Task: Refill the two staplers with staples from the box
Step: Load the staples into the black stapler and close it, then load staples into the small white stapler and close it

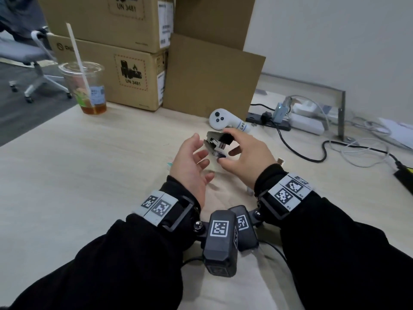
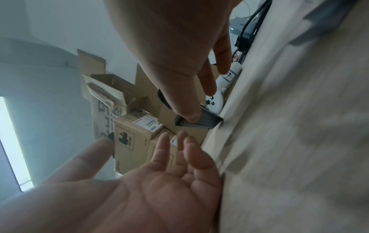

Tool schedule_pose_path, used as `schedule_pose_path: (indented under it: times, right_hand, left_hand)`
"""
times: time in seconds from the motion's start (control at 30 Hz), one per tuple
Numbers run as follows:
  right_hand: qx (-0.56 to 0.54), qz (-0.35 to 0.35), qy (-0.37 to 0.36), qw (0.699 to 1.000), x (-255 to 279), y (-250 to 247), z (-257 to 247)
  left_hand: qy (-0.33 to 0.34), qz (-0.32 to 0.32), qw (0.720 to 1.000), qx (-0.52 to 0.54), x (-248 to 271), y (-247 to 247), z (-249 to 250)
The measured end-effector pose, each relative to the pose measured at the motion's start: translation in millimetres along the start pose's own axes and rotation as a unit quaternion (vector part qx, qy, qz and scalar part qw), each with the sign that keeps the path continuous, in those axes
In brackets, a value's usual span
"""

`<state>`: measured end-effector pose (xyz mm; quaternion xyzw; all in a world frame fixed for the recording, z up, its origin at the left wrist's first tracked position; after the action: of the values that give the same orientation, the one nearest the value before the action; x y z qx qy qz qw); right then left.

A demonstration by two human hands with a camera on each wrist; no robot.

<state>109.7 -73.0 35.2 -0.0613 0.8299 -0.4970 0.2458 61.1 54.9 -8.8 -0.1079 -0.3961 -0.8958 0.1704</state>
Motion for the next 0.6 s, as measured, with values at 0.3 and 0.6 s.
schedule_pose_path:
  times: [0.3, 0.6]
  right_hand:
    - [0.083, -0.129, 0.006, 0.988, -43, 35, -13]
    - [-0.038, 0.072, 0.128, 0.988, 30, -38, 51]
  left_hand:
    - [0.008, 0.032, 0.999, -0.025, -4, -5, 1]
    - [-0.006, -0.08, 0.98, -0.182, 0, 10, -11]
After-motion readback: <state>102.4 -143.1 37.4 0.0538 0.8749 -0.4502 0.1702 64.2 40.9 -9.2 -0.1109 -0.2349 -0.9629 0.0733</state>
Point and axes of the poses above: each hand's wrist, its own x-axis away from the middle knuckle, its own y-axis out of the palm, z = x × y, the point moved 4 cm from there along -x, towards the middle knuckle, and after that the axes turned 6 degrees about x, right-handed, at the moved point
